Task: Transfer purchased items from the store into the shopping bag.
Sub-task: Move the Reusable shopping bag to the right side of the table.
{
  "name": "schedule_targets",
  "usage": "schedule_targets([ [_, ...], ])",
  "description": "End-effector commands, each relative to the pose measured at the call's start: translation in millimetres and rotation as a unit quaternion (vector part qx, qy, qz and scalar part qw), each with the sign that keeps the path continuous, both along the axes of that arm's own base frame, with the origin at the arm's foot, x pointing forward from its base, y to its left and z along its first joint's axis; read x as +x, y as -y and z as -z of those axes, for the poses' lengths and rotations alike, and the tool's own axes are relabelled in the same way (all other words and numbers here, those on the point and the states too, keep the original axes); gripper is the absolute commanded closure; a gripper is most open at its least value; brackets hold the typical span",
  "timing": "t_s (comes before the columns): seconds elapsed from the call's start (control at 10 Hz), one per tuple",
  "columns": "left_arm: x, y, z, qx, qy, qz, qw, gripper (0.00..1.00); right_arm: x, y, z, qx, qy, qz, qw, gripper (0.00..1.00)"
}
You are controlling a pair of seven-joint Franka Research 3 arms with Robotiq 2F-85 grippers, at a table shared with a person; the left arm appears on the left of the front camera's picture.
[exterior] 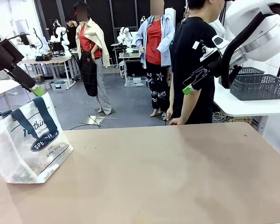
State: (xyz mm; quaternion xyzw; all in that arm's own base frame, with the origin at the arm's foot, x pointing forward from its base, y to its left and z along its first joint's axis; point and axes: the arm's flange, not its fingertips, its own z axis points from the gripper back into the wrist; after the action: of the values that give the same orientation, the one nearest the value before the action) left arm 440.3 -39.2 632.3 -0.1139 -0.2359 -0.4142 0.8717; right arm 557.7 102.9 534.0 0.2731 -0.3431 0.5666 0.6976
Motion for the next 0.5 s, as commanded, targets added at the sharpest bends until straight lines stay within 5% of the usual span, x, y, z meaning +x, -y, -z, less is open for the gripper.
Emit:
schedule_targets([
  [0.0,18.5,10.3,8.4,-0.014,0.023,0.089,0.996,0.00,-0.8,-0.4,1.6,0.000,-0.003,-0.001,1.000,0.00],
  [0.4,19.1,50.1,17.6,-0.045,0.094,0.294,0.950,0.00,-0.8,-0.4,1.6,0.000,-0.003,-0.001,1.000,0.00],
])
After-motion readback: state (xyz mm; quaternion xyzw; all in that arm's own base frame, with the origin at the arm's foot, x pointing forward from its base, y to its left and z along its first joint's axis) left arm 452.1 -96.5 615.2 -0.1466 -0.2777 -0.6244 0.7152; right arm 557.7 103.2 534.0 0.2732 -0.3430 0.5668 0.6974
